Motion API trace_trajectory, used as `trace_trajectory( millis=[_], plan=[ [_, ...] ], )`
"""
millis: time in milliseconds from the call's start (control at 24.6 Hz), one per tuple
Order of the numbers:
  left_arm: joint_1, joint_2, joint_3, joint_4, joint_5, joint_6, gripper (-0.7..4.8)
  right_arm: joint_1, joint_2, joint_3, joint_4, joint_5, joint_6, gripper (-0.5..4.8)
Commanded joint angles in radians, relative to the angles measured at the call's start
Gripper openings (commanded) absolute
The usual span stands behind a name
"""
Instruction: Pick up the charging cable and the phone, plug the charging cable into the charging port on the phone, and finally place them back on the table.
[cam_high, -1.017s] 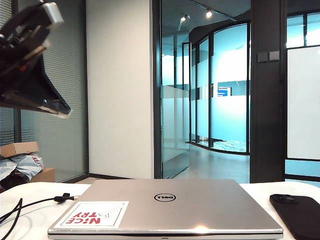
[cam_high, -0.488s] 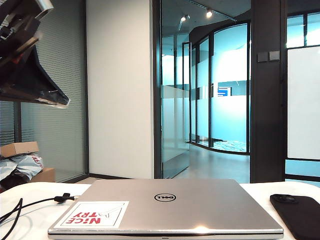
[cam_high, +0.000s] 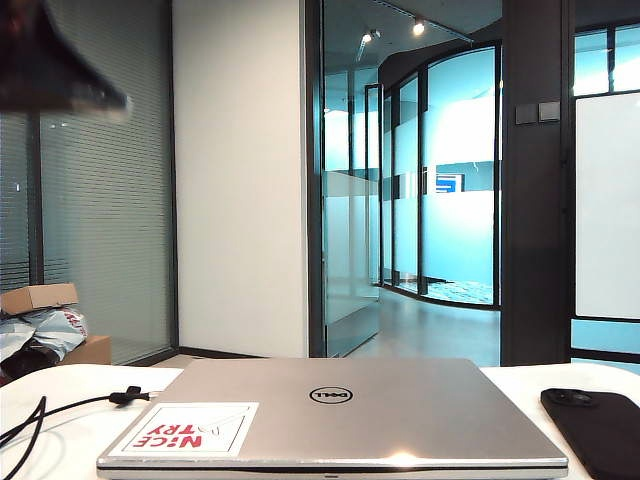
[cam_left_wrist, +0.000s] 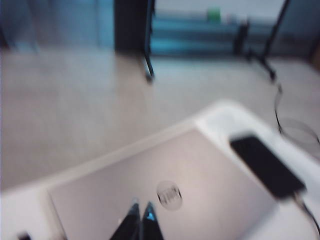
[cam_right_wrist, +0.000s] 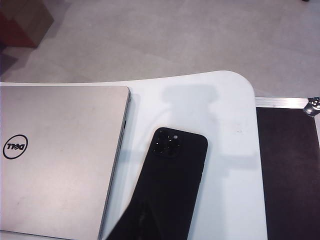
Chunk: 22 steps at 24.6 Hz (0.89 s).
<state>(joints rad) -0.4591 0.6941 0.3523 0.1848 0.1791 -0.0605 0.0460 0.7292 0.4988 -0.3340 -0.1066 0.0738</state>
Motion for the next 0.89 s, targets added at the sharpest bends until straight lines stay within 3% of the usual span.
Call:
trace_trajectory(
  millis=[41, 244, 651, 895],
  plan=[
    [0.039, -0.080, 0.000, 0.004, -0.003, 0.002, -0.06, 0.001, -0.002, 0.003, 0.018, 0.000, 0.000, -0.01],
    [0.214, -0.239, -0.043, -0.003, -0.003, 0.002, -0.06, 0.001, -0.002, 0.003, 0.018, 0.000, 0.000, -0.01],
    [0.502, -0.473, -0.156, -0.156, -0.003, 0.000, -0.06, 0.001, -0.002, 0.003, 0.018, 0.000, 0.000, -0.01],
    [0.510, -0.594, -0.269, -0.137, -0.004, 0.000, -0.06, 0.001, -0.002, 0.003, 0.018, 0.000, 0.000, -0.01]
  ],
)
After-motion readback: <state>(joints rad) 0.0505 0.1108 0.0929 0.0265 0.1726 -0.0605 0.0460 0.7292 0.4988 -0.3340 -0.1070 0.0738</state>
